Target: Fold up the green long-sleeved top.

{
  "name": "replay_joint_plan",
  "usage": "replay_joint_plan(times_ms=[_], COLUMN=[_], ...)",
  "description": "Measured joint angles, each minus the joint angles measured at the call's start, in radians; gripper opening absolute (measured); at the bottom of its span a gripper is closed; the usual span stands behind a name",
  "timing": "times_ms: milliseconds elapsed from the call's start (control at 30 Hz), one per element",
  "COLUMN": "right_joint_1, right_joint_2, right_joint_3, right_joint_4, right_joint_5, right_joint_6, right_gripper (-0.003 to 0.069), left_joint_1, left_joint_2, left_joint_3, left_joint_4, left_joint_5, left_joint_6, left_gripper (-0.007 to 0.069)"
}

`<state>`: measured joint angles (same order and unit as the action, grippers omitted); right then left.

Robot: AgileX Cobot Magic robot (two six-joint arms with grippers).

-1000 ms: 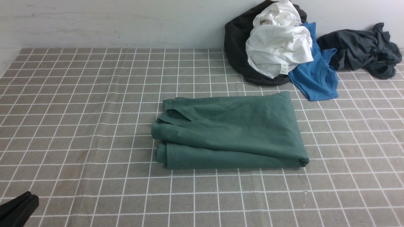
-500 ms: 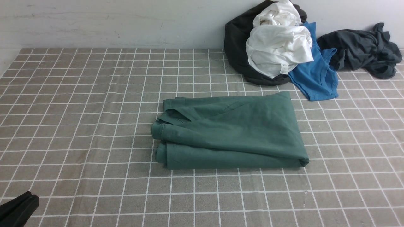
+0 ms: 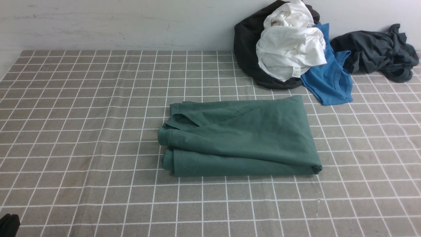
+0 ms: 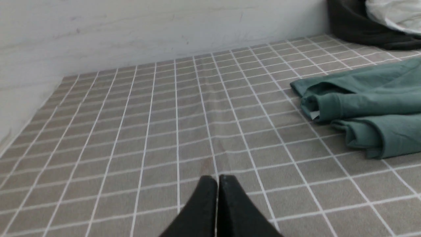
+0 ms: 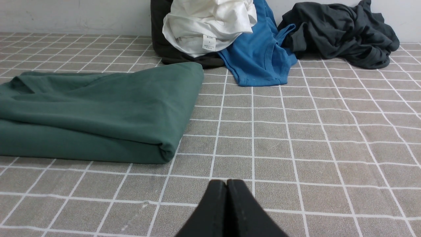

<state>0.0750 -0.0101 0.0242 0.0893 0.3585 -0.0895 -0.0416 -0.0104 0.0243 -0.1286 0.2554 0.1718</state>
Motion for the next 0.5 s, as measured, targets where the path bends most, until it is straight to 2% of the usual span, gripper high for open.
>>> replay_joint_plan(times_ms=[100,500], right_joint_1=[0.0,0.0], right_joint_2=[0.0,0.0], right_joint_3=[0.0,0.0], right_joint_4=[0.0,0.0], right_joint_5=[0.0,0.0], right_joint_6=[0.001,0.001], right_gripper=[-0.0014,-0.0014], left_joint_1=[0.018,0.018], left_joint_2=[0.0,0.0], left_joint_3=[0.001,0.001], left_joint_4=[0.008,0.008], left_joint_5=[0.112,0.109], left_joint_6=[-0.04,-0.039], left_gripper=[-0.0008,-0.0008])
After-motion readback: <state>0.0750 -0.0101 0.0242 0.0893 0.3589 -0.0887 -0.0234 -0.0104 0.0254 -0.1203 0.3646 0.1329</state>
